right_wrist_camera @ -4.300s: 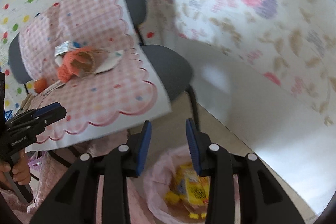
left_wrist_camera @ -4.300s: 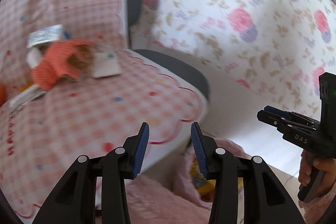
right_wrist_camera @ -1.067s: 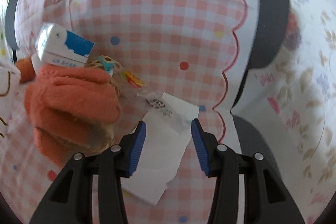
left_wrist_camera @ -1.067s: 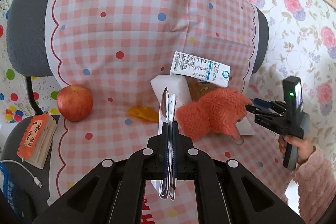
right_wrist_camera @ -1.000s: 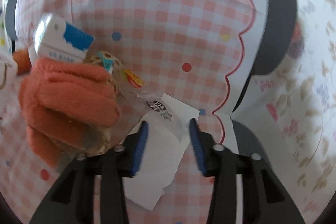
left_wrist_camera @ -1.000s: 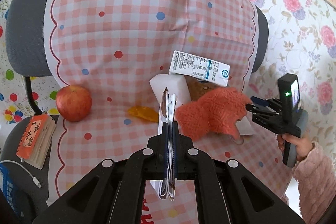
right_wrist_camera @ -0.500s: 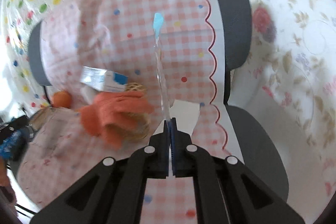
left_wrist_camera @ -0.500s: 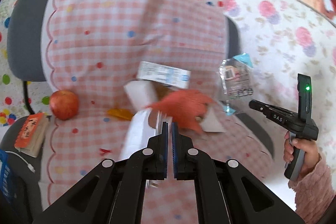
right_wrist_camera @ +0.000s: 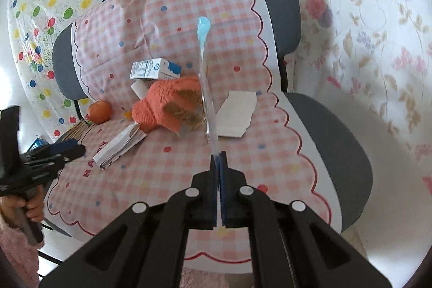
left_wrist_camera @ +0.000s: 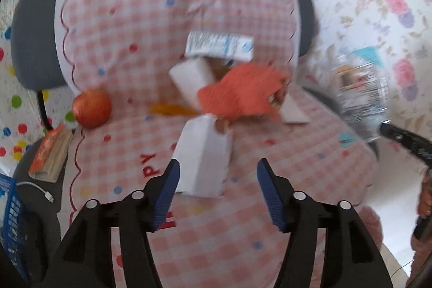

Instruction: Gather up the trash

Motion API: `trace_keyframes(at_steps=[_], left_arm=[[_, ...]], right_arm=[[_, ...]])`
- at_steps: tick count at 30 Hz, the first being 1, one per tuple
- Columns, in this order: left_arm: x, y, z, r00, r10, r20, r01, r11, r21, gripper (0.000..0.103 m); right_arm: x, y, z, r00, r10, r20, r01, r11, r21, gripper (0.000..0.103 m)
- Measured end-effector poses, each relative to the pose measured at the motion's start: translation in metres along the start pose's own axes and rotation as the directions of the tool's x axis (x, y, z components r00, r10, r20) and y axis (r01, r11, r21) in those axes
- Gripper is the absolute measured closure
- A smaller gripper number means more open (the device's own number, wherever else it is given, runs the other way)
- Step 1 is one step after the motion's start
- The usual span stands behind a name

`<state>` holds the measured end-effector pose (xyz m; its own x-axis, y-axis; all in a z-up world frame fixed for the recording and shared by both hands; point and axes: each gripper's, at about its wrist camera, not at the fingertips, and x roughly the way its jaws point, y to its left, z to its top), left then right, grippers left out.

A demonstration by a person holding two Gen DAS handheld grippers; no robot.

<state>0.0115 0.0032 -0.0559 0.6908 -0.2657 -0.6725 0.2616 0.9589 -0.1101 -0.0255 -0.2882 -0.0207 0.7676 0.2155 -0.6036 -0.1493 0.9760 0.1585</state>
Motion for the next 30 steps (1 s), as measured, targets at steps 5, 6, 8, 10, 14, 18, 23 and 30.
trace_keyframes(at_steps=[5, 6, 8, 10, 14, 18, 23, 30], left_arm=[[0.031, 0.016, -0.005, 0.997, 0.035, -0.071, -0.038, 0.999, -0.028, 0.031], [0.034, 0.018, -0.004, 0.997, 0.034, -0.072, -0.037, 0.999, -0.037, 0.031], [0.039, 0.027, 0.001, 0.998, 0.008, -0.069, -0.014, 0.996, -0.084, 0.031], [0.043, 0.034, 0.004, 0.998, 0.001, -0.068, -0.009, 0.993, -0.116, 0.031], [0.060, 0.033, 0.000, 0.988, -0.019, -0.151, 0.008, 0.997, -0.077, 0.031], [0.065, 0.027, -0.002, 0.988, -0.006, -0.156, -0.001, 0.999, -0.042, 0.030], [0.065, 0.007, -0.001, 0.985, 0.049, -0.168, -0.046, 0.999, 0.018, 0.047], [0.045, -0.017, -0.007, 0.994, 0.055, -0.093, -0.049, 0.997, 0.062, 0.096]], right_arm=[[-0.003, -0.004, -0.001, 1.000, 0.006, 0.013, -0.006, 1.000, 0.029, 0.101], [-0.003, -0.005, -0.001, 1.000, 0.005, 0.012, -0.005, 1.000, 0.030, 0.101], [-0.002, -0.006, -0.001, 1.000, 0.007, 0.011, -0.007, 0.999, 0.036, 0.101], [0.000, -0.007, 0.000, 1.000, 0.008, 0.011, -0.008, 0.999, 0.040, 0.101], [0.005, -0.007, -0.001, 1.000, 0.013, -0.001, -0.013, 0.999, 0.041, 0.101], [0.009, -0.006, -0.001, 1.000, 0.014, -0.008, -0.014, 0.999, 0.040, 0.101], [0.011, -0.003, -0.001, 1.000, 0.014, -0.011, -0.013, 0.999, 0.036, 0.101], [0.009, -0.002, -0.003, 1.000, 0.009, -0.011, -0.009, 0.999, 0.031, 0.101]])
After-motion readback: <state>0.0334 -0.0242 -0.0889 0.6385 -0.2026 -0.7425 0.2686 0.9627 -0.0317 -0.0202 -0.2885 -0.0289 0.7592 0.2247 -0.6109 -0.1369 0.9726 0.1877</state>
